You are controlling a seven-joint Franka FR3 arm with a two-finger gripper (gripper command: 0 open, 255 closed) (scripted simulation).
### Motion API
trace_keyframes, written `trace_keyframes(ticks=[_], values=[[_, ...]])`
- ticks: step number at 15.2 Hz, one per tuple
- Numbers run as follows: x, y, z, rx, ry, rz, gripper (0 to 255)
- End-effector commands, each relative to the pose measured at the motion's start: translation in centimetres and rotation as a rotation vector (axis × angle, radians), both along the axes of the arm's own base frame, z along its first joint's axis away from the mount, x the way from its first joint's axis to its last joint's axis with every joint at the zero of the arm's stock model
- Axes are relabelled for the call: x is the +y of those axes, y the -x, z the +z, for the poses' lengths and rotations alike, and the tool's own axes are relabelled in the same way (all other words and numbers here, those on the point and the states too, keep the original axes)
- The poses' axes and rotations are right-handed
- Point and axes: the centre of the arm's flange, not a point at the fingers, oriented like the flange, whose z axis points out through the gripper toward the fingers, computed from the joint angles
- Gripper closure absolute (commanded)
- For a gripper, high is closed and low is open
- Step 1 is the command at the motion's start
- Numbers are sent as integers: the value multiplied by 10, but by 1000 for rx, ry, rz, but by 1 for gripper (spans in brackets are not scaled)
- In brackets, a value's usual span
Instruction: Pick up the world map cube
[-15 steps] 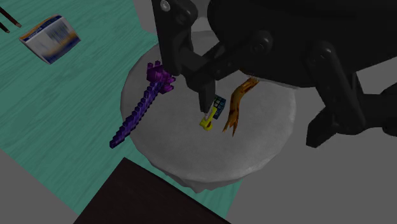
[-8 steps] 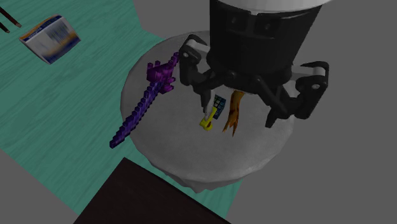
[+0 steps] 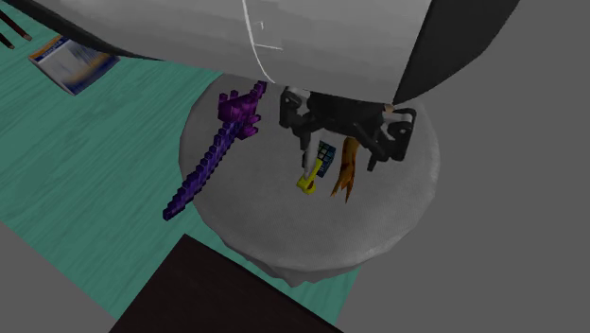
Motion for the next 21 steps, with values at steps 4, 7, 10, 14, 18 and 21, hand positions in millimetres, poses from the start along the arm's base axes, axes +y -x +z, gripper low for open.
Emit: trace_keyframes(ticks=[4,7,10,14,18,21], values=[[13,-30,-55,-10,-16,6,0],[23,-48,-87,-15,-25,9,0],[33,-67,-120,-20,-33,12,0],[46,-93,-162,-27,-45,17,0],[56,-111,-197,-32,-53,20,0],[56,-111,-213,-32,-53,20,0]])
